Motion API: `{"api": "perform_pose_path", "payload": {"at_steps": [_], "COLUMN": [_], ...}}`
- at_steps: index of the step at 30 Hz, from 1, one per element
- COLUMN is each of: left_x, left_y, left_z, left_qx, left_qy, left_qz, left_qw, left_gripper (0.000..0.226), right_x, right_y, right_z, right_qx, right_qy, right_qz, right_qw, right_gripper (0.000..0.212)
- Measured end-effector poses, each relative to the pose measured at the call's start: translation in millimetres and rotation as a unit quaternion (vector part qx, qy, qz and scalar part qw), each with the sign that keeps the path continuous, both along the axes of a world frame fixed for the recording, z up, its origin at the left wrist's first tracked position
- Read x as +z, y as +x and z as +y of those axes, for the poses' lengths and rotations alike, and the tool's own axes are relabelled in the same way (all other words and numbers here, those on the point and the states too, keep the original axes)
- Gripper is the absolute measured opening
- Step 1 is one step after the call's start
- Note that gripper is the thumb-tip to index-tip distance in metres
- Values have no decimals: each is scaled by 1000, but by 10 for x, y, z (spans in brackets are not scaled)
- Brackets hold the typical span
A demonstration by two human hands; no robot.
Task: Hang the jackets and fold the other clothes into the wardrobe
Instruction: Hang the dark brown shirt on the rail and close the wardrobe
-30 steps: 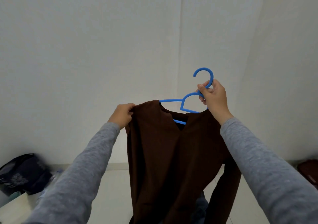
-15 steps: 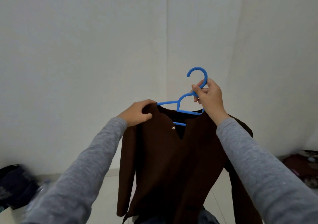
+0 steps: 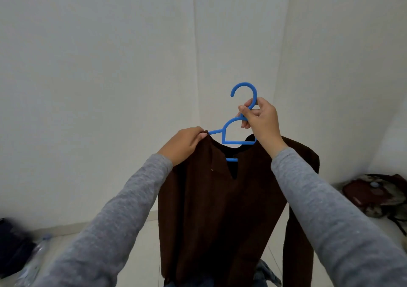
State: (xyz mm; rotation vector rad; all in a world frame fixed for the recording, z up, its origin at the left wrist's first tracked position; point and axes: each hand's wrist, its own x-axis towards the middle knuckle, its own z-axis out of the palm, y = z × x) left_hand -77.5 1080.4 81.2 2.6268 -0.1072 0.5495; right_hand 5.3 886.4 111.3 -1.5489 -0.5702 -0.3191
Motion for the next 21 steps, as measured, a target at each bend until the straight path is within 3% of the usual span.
{"api": "perform_pose_path", "payload": {"at_steps": [4, 9, 17, 21], "left_x": [-40, -174, -18, 125], "left_y": [70, 80, 41, -35], "left_z": [-122, -88, -39, 22], "left_qx": [-12, -7, -50, -69], "left_qy": [5, -95, -59, -74], "left_qz": [25, 40, 48, -19], "left_qw": [1000, 995, 996, 995], "left_gripper": [27, 31, 24, 19], "right_x": [-59, -110, -2, 191], "right_y": [22, 30, -193, -393], "right_z": [-50, -130, -228, -193], "right_qx": [3, -10, -62, -83], "right_qy": [5, -1, 22, 30], "right_qz": [13, 41, 33, 18], "right_qw": [1000, 999, 997, 996], "right_gripper": [10, 10, 10, 14]}}
